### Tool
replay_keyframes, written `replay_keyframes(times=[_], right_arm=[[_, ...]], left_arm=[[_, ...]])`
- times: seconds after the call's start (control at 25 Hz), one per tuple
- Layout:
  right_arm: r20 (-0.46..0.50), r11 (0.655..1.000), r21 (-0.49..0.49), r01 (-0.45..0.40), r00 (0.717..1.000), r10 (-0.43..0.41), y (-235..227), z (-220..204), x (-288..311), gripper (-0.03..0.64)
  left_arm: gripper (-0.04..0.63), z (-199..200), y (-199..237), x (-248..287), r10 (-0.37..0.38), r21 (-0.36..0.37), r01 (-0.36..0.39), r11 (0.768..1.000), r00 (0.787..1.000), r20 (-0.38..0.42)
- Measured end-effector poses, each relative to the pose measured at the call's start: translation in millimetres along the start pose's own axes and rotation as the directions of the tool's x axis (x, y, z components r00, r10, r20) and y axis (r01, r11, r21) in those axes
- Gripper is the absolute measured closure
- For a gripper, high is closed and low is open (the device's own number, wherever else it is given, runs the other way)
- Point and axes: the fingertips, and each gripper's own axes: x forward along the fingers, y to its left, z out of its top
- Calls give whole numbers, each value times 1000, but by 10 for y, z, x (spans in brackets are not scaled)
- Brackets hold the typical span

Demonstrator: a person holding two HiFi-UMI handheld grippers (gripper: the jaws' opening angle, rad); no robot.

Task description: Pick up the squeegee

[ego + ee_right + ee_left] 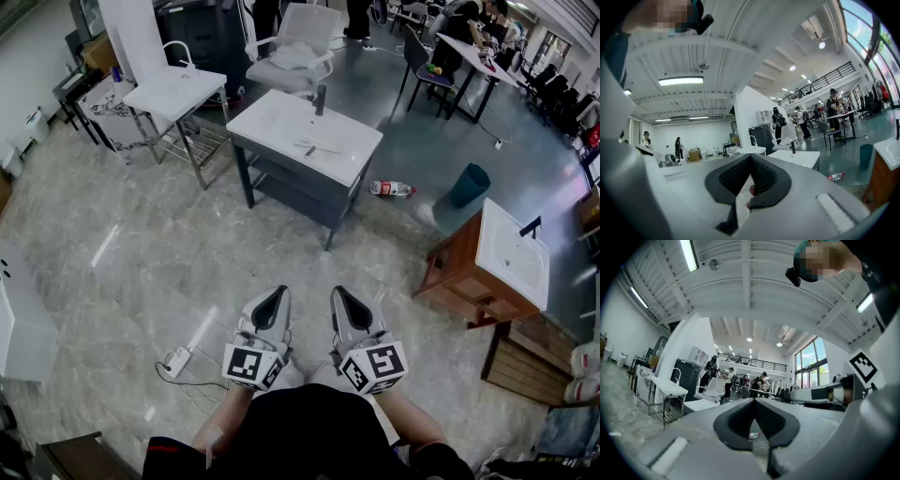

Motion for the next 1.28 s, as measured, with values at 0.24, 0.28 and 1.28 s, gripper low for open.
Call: replay_keyframes(times=[0.24, 0.28, 1.28], right_arm=[[-3, 1000, 11, -22, 1000, 22, -120, 88, -210, 615], [-3, 1000, 19, -22, 1000, 22, -152, 101, -258, 615], [4, 999, -22, 24, 1000, -24, -148, 120, -41, 614]], left_arm=[[594, -13, -287, -19, 14, 15, -14, 1000, 1000, -14], [594, -15, -344, -26, 17, 14, -17, 1000, 1000, -17], [594, 86, -129, 219, -42, 11, 41, 999, 998, 38]])
